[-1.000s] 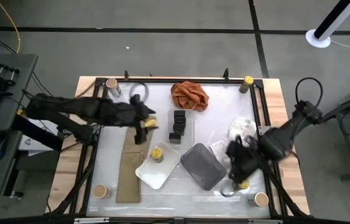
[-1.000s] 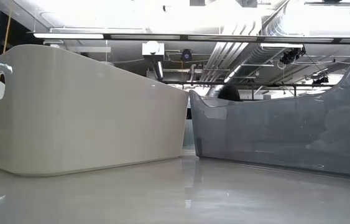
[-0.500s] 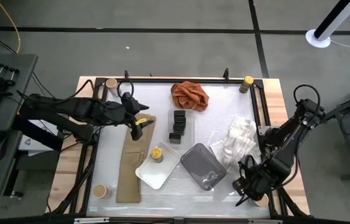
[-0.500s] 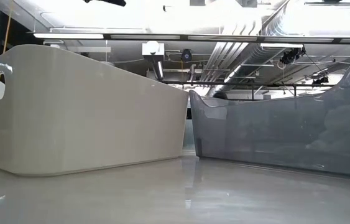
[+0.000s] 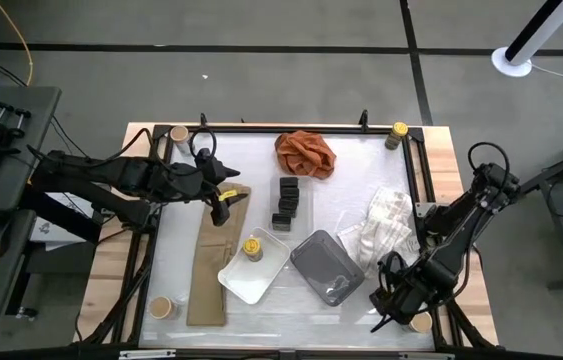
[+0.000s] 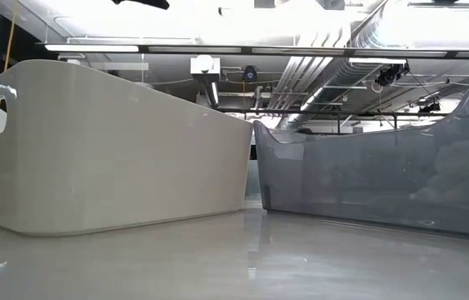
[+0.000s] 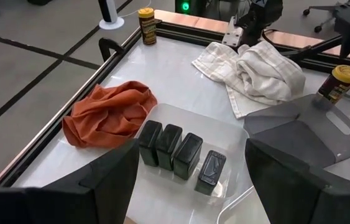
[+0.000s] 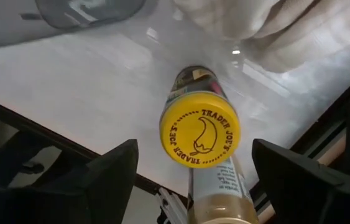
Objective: Sort spices by type
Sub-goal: Put the bottom yellow seasoning bottle into the white bin
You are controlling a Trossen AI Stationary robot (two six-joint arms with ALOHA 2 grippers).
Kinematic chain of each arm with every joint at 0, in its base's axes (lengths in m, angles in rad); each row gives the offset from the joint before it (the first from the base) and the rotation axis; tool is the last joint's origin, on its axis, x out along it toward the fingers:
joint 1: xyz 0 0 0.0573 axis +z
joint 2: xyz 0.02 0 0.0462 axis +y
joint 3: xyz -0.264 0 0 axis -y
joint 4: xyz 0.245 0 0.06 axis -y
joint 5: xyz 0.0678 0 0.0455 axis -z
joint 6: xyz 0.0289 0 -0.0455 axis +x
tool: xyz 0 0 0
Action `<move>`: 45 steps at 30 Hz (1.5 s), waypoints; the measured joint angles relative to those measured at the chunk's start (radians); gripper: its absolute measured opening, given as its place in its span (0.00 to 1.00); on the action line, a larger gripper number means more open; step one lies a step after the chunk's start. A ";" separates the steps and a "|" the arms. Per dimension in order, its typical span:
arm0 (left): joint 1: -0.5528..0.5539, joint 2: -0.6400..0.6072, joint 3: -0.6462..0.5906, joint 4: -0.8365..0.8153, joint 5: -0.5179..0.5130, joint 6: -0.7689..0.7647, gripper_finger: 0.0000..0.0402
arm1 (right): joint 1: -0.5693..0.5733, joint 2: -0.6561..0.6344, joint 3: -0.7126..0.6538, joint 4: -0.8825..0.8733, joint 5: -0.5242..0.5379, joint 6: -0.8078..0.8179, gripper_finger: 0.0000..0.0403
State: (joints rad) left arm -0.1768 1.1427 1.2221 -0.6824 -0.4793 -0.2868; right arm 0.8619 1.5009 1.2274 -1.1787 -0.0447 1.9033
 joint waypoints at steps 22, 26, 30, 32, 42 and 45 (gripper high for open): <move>-0.001 0.000 0.001 0.000 0.002 -0.027 0.70 | -0.060 0.170 0.000 0.004 -0.098 -0.057 0.77; -0.001 0.000 0.001 0.000 0.002 -0.029 0.70 | -0.064 0.183 0.000 0.009 -0.125 -0.071 0.75; -0.001 0.000 0.001 0.000 0.002 -0.029 0.70 | -0.064 0.188 0.000 0.009 -0.129 -0.070 0.65; -0.001 0.000 0.001 0.000 0.002 -0.029 0.70 | -0.064 0.187 0.000 0.010 -0.129 -0.071 0.58; 0.000 0.000 0.001 0.000 -0.002 -0.017 0.70 | -0.065 0.132 0.211 -0.233 -0.081 -0.158 0.54; 0.000 0.000 0.001 0.000 -0.005 -0.017 0.70 | -0.094 0.121 0.373 -0.283 0.096 -0.249 0.54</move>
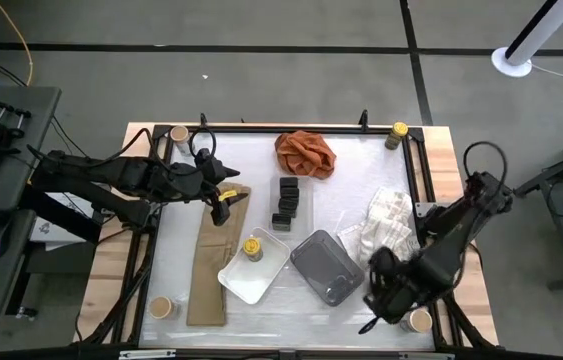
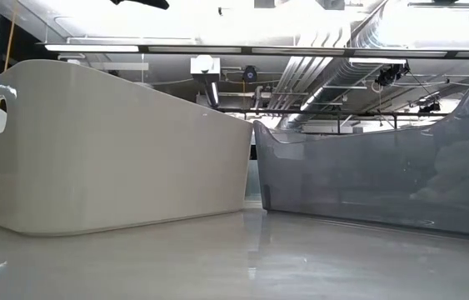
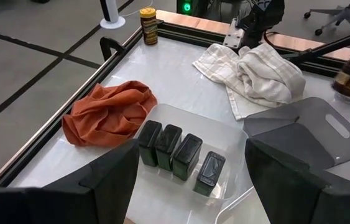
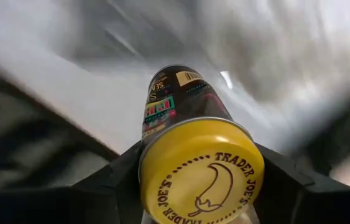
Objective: Sort spices by type
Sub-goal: Put the bottom yellow seasoning bottle into the white bin
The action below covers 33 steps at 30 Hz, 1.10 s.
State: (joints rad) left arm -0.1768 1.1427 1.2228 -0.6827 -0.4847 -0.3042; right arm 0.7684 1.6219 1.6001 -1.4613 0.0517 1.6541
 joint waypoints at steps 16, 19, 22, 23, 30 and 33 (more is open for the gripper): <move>-0.001 0.000 0.000 0.000 -0.007 -0.013 0.70 | -0.466 0.250 0.173 0.504 0.061 -1.071 0.54; -0.001 0.000 0.000 0.000 -0.007 -0.031 0.70 | -0.498 0.317 0.192 0.494 0.026 -1.152 0.54; -0.001 0.000 0.000 0.000 -0.007 -0.044 0.70 | -0.516 0.359 0.199 0.494 0.018 -1.191 0.54; -0.001 0.000 0.000 0.000 -0.007 -0.051 0.70 | -0.521 0.370 0.199 0.494 0.016 -1.198 0.54; -0.001 0.000 0.000 0.000 -0.006 -0.061 0.70 | -0.534 0.408 0.199 0.476 -0.018 -1.231 0.56; -0.001 0.000 0.000 0.000 -0.006 -0.061 0.70 | -0.533 0.408 0.198 0.484 -0.019 -1.233 0.57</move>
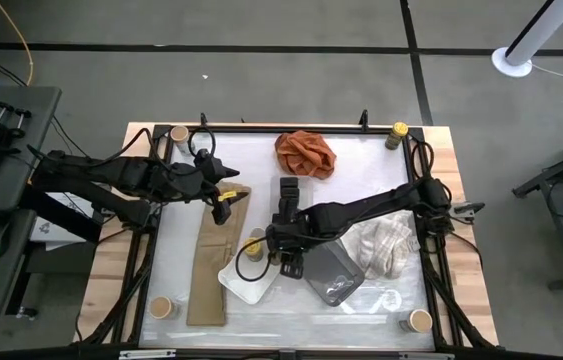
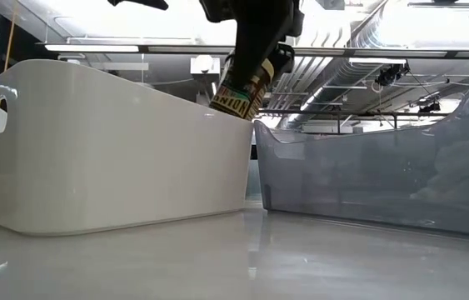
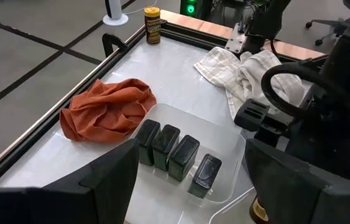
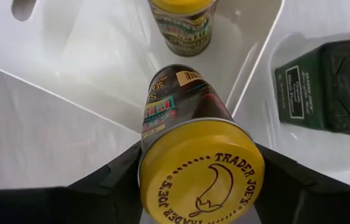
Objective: Sort spices by type
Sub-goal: Put the bottom yellow seasoning bottle into the white bin
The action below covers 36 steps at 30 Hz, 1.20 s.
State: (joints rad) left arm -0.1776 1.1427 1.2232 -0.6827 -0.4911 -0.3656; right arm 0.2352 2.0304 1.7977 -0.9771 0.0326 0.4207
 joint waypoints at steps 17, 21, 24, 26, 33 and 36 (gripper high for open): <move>0.000 0.000 0.000 -0.001 0.000 0.001 0.70 | -0.001 0.000 -0.001 0.011 0.016 0.008 0.58; 0.000 0.000 0.000 -0.001 0.000 0.002 0.70 | -0.002 0.000 -0.001 0.010 0.017 -0.015 0.58; 0.000 0.000 0.000 -0.001 -0.001 0.010 0.70 | -0.006 0.000 -0.001 0.011 0.021 -0.036 0.58; 0.000 0.000 0.000 -0.001 -0.007 0.012 0.70 | -0.008 0.000 -0.002 0.012 0.025 -0.028 0.58; 0.000 0.000 0.000 -0.001 -0.010 0.004 0.70 | -0.008 0.000 -0.002 0.017 0.027 -0.015 0.58; -0.003 0.000 0.000 -0.018 -0.010 -0.002 0.70 | -0.008 0.000 -0.002 0.017 0.011 -0.029 0.58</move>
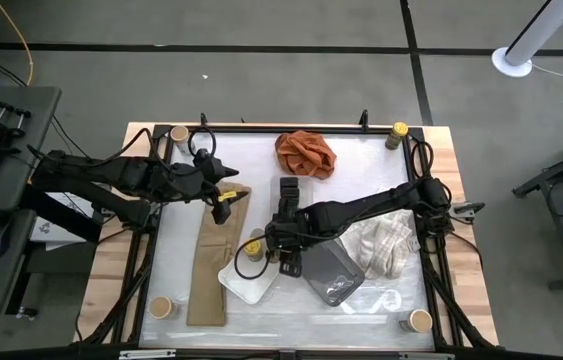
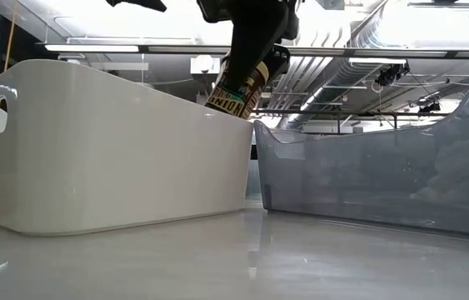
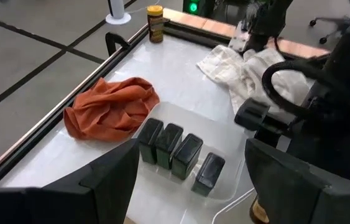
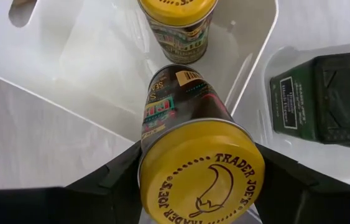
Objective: Sort spices by type
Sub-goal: Put the bottom yellow seasoning bottle into the white bin
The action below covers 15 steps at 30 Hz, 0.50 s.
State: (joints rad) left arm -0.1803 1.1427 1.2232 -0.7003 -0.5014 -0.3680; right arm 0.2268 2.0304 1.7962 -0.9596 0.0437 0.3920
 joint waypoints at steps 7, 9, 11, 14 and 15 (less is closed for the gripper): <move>-0.056 0.029 0.000 -0.123 -0.002 -0.043 0.70 | 0.001 0.000 0.000 0.000 0.000 0.000 0.58; -0.085 0.056 0.000 -0.110 0.003 -0.041 0.70 | 0.001 0.000 0.000 0.000 0.000 -0.009 0.58; -0.120 0.092 0.000 -0.105 0.019 -0.026 0.70 | 0.001 0.000 0.000 0.000 0.007 -0.013 0.58; -0.170 0.160 -0.002 -0.108 -0.012 -0.027 0.70 | 0.001 0.000 0.000 0.000 0.008 -0.013 0.58; -0.185 0.180 -0.010 -0.097 -0.039 -0.036 0.70 | 0.001 0.000 0.000 0.000 0.008 -0.012 0.58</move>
State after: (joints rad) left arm -0.3657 1.3228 1.2129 -0.7974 -0.5403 -0.4041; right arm 0.2279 2.0307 1.7958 -0.9595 0.0513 0.3798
